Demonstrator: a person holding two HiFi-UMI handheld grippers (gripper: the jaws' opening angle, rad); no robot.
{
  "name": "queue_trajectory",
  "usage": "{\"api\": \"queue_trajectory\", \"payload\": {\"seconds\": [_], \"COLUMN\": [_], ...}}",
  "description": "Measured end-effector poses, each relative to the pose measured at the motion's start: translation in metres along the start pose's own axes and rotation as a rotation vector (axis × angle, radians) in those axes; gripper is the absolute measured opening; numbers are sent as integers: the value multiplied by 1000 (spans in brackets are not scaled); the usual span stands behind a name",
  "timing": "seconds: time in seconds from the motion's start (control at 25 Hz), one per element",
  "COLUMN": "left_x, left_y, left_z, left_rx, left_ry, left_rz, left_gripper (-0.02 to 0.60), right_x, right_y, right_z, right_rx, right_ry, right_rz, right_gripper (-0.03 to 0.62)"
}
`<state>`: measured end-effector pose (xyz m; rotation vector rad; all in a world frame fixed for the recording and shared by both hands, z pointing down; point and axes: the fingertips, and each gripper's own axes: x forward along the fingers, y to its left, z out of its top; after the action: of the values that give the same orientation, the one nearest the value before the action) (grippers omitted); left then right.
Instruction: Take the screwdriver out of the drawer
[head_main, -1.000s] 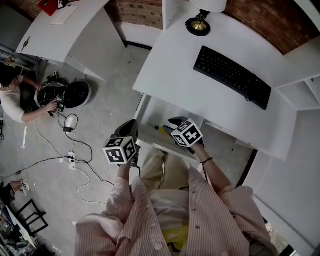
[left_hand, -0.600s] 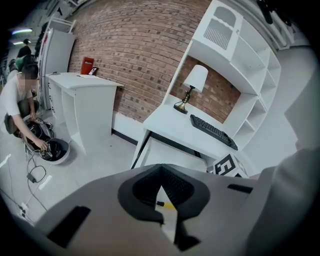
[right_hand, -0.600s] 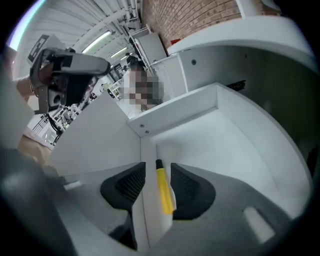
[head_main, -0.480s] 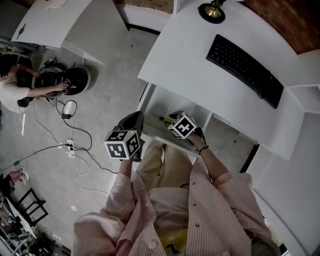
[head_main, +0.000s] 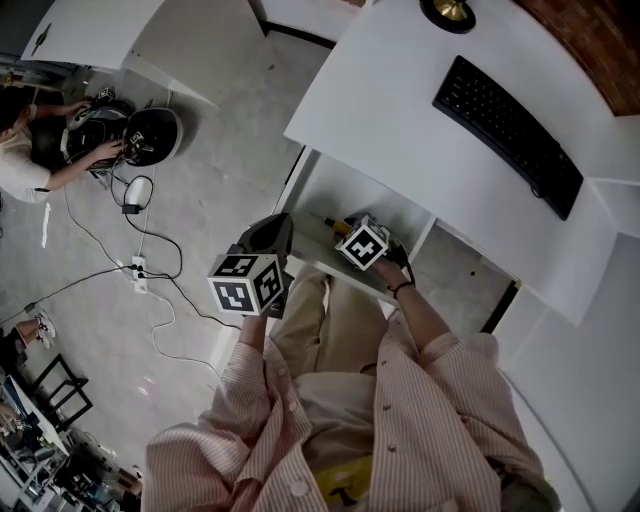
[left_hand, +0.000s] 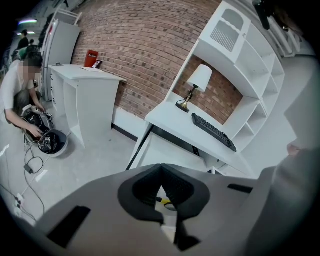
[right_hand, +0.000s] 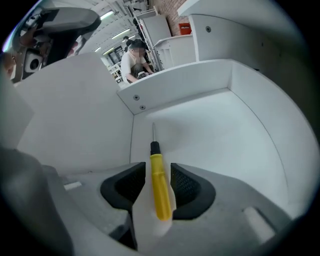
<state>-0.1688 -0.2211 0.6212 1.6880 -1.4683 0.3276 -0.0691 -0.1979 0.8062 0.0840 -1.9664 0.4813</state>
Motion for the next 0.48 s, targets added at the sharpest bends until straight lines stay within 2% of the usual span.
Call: {"api": "queue_trajectory", "payload": {"seconds": [0.12, 0.36, 0.4, 0.48], "left_x": [-1, -4, -4, -4], "left_y": [1, 5, 5, 5], "left_z": [-5, -8, -9, -10], "left_rx": [-9, -21, -22, -22], "left_ry": [5, 10, 10, 10], "left_rz": [2, 7, 6, 5], "left_gripper": [0, 0, 0, 0], "right_x": [1, 6, 7, 8], "right_y": [2, 1, 1, 0], "right_z": [-1, 2, 0, -1], "right_rx": [-34, -136, -148, -147], "right_ry": [26, 44, 52, 63], "right_rz": [-23, -86, -91, -91], "right_gripper": [149, 111, 86, 81]}}
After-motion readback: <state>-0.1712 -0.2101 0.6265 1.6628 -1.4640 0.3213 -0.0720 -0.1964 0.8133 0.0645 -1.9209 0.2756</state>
